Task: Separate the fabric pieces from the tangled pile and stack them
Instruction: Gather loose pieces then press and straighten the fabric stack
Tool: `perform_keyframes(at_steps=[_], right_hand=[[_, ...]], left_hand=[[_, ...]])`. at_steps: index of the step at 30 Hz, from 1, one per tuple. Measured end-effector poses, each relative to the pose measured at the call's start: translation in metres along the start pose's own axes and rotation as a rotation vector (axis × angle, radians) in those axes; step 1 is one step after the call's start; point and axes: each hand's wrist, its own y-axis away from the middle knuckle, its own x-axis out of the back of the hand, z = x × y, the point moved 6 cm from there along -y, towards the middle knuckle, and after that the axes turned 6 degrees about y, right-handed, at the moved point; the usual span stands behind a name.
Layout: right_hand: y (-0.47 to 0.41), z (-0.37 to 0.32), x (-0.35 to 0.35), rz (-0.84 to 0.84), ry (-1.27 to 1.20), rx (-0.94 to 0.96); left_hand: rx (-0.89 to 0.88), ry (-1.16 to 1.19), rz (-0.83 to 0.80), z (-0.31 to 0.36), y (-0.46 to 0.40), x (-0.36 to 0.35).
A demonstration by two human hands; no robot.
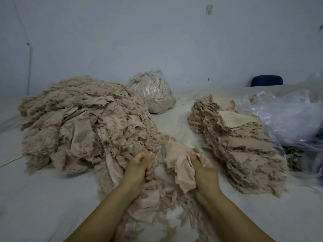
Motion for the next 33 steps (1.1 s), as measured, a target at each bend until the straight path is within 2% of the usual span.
perform_keyframes(at_steps=[3,5,8,10,14,17,20,23,25,27,30,31,33], right_hand=[[0.008,0.0,-0.012,-0.087,0.034,0.07],[0.014,-0.001,-0.019,-0.146,0.084,0.117],[0.01,-0.003,-0.011,-0.09,0.111,0.118],[0.007,-0.003,-0.004,-0.063,0.081,0.09],[0.002,-0.006,-0.003,-0.073,0.13,0.11],[-0.016,-0.025,-0.003,-0.023,0.274,0.238],[-0.039,-0.052,-0.005,0.04,0.417,0.379],[-0.061,-0.06,-0.008,0.006,0.721,0.405],[-0.072,-0.051,-0.004,-0.023,1.015,0.347],[-0.069,-0.045,0.003,-0.02,1.145,0.367],[-0.041,-0.04,-0.002,-0.08,1.062,0.503],[-0.029,-0.036,-0.007,-0.149,0.976,0.501],[-0.004,-0.026,-0.023,-0.396,0.789,0.424]], left_hand=[[0.148,-0.168,-0.201,-0.017,0.014,-0.024],[0.145,-0.101,-0.256,-0.022,0.019,-0.038],[0.056,0.116,0.018,-0.013,0.015,-0.027],[0.03,0.141,0.082,-0.008,0.013,-0.02],[-0.027,-0.065,0.038,-0.004,0.013,-0.02],[-0.113,-0.275,0.106,0.011,-0.008,-0.02],[-0.228,-0.516,0.078,0.027,-0.036,-0.033],[-0.146,-0.612,0.025,0.021,-0.053,-0.036],[-0.071,-0.68,-0.027,0.012,-0.054,-0.032],[-0.101,-0.782,-0.107,0.014,-0.048,-0.025],[-0.188,-0.94,-0.431,0.029,-0.026,-0.017],[-0.154,-1.012,-0.565,0.032,-0.014,-0.014],[-0.057,-1.219,-0.754,0.032,0.002,-0.003]])
